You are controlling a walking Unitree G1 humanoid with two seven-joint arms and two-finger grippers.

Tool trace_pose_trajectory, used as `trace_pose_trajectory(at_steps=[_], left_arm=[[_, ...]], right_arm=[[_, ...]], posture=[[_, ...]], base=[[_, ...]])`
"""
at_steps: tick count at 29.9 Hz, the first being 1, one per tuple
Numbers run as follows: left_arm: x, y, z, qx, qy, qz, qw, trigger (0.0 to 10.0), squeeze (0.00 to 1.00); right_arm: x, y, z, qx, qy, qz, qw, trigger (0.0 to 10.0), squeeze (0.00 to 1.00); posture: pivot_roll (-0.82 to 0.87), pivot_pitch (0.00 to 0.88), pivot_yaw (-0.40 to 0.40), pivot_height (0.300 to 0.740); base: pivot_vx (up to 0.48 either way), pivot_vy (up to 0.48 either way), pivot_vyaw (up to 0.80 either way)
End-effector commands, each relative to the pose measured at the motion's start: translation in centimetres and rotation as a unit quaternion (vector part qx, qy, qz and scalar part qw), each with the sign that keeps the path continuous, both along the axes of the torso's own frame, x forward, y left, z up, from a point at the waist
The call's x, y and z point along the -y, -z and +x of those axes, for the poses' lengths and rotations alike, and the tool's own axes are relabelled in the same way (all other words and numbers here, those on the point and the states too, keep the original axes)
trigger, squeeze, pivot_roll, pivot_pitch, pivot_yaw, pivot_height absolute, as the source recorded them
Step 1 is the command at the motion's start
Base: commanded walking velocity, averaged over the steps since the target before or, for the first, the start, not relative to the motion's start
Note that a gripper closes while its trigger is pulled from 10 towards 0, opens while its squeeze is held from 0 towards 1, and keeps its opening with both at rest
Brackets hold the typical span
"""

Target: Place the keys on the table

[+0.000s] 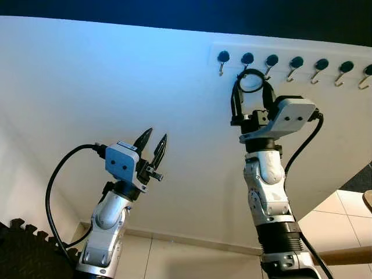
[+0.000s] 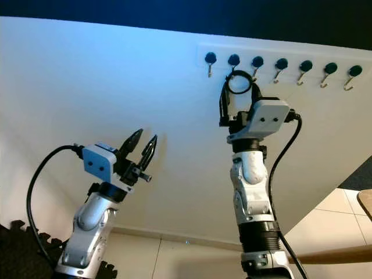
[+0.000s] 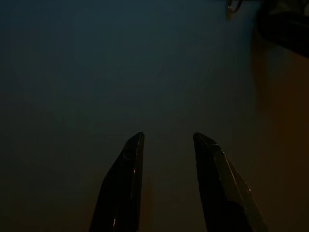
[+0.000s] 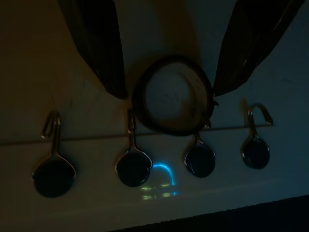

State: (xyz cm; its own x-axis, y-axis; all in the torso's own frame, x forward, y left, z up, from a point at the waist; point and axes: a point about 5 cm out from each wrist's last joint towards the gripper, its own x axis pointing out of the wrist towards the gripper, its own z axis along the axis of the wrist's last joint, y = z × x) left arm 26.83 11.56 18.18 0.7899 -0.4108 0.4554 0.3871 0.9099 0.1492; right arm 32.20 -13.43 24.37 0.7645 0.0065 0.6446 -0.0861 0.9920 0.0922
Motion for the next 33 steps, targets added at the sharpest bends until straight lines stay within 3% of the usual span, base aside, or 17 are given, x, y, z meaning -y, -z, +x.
trace_pose_trajectory(at_steps=[1, 16, 20, 23, 24, 26, 33], left_arm=[[0.2, 0.2, -0.2, -0.007, 0.003, 0.004, 1.000, 10.0, 0.00], [0.6, -0.1, -0.4, -0.005, 0.016, 0.000, 1.000, 10.0, 0.00], [1.2, -0.5, -0.6, -0.002, 0.043, -0.004, 0.999, 10.0, 0.00], [2.8, -1.0, -1.6, 0.000, 0.112, 0.007, 0.994, 10.0, 0.00], [2.8, -1.0, -1.6, 0.000, 0.112, 0.007, 0.994, 10.0, 0.00], [4.2, -1.3, -2.7, 0.003, 0.173, 0.025, 0.985, 10.0, 0.00], [5.7, -2.3, -3.1, 0.013, 0.214, 0.035, 0.976, 10.0, 0.00]], right_arm=[[0.5, 0.4, -0.6, 0.001, 0.006, 0.009, 1.000, 10.0, 0.00], [0.6, 0.6, -1.3, 0.002, 0.008, 0.011, 1.000, 10.0, 0.00], [0.6, 0.3, -1.1, 0.006, 0.005, 0.011, 1.000, 10.0, 0.00], [0.5, 0.0, -1.0, 0.010, 0.001, 0.011, 1.000, 10.0, 0.00], [0.5, 0.0, -1.0, 0.010, 0.001, 0.011, 1.000, 10.0, 0.00], [0.5, -0.1, -0.9, 0.012, 0.000, 0.010, 1.000, 10.0, 0.00], [0.6, -0.5, -0.8, 0.016, 0.003, 0.012, 1.000, 10.0, 0.00]], posture=[[0.03, 0.121, -0.037, 0.740], [0.03, 0.123, -0.030, 0.740], [0.03, 0.124, -0.031, 0.740], [0.04, 0.125, -0.034, 0.740], [0.04, 0.125, -0.034, 0.740], [0.04, 0.125, -0.035, 0.740], [0.03, 0.124, -0.031, 0.740]], base=[[0.000, 0.000, 0.00], [0.000, 0.000, 0.00], [0.000, 0.000, 0.00], [0.000, 0.000, 0.00], [0.000, 0.000, 0.00], [0.000, 0.000, 0.00], [0.000, 0.000, 0.00]])
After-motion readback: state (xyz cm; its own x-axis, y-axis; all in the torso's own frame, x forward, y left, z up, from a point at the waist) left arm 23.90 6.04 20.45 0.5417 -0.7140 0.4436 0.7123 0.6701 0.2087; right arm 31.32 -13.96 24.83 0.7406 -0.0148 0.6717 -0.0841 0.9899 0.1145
